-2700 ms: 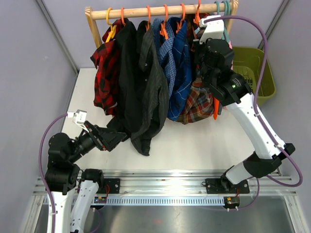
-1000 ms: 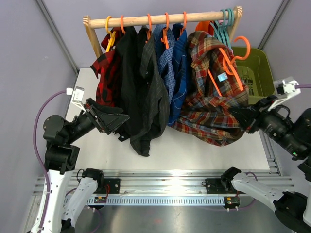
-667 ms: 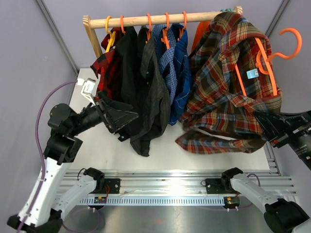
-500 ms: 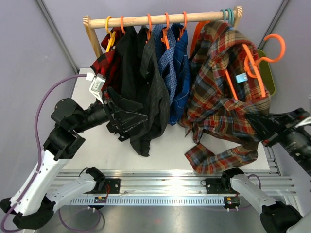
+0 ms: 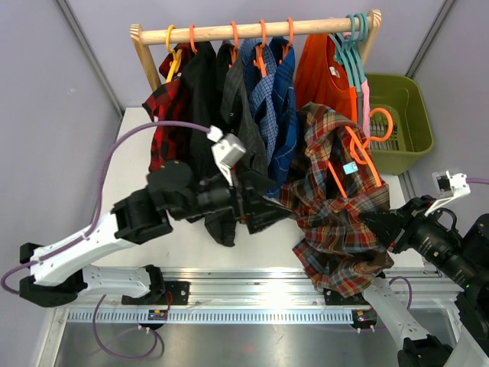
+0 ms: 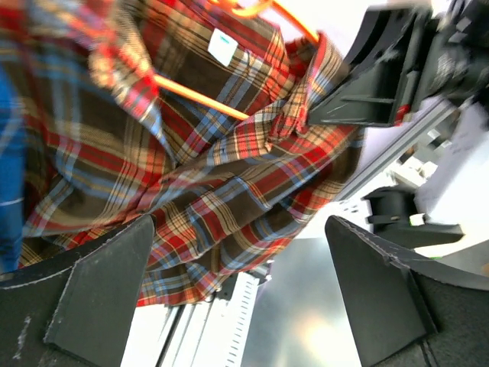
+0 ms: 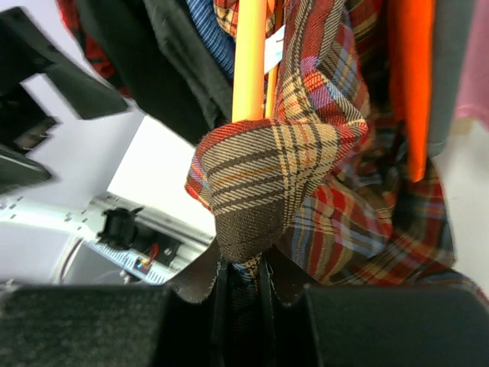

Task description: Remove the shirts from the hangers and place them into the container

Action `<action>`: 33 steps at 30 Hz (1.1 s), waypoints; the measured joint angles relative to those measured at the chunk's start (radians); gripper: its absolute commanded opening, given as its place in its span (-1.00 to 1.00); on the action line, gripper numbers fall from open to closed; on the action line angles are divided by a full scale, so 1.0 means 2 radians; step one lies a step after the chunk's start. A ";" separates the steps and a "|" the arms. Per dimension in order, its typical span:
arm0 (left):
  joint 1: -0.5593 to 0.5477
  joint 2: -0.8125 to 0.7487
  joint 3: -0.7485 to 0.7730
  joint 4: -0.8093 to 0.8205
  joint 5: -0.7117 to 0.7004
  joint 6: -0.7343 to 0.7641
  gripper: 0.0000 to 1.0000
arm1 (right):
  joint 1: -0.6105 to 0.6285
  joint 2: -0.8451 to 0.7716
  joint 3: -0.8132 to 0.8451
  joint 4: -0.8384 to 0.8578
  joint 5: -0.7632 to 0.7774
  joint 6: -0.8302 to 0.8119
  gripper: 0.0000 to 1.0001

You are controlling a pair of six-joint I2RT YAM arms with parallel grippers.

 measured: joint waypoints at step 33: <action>-0.097 0.297 0.293 0.009 -0.154 0.188 0.98 | -0.002 -0.015 -0.063 -0.005 -0.064 0.017 -1.00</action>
